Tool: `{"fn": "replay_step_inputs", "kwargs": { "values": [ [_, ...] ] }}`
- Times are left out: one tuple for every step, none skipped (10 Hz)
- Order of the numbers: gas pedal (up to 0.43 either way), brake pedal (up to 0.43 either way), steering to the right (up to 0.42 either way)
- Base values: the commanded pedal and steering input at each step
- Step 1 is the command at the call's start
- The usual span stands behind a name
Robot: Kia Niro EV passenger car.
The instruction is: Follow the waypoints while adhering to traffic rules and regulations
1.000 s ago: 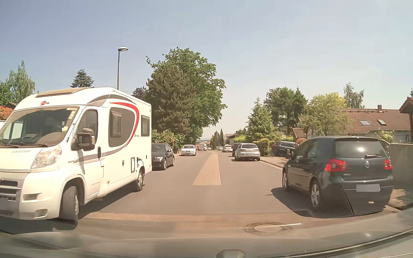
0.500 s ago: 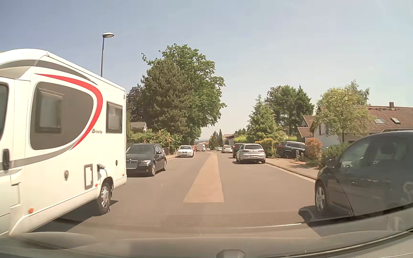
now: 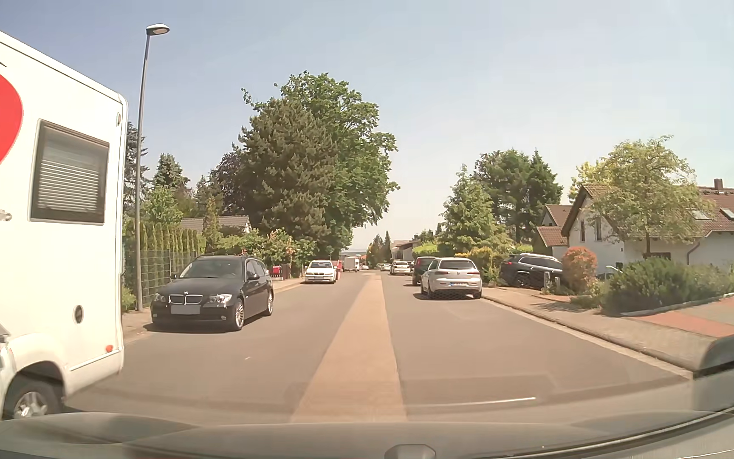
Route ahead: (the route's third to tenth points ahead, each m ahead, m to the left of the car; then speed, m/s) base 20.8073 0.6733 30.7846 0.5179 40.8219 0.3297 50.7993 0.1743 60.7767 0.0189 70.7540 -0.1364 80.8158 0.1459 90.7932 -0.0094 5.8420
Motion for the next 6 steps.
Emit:
{"fn": "replay_step_inputs", "kwargs": {
  "values": [
    [0.000,0.000,0.012],
    [0.000,0.000,0.012],
    [0.000,0.000,0.012],
    [0.000,0.000,0.007],
    [0.000,0.000,0.003],
    [0.000,0.000,0.000]
  ]
}}
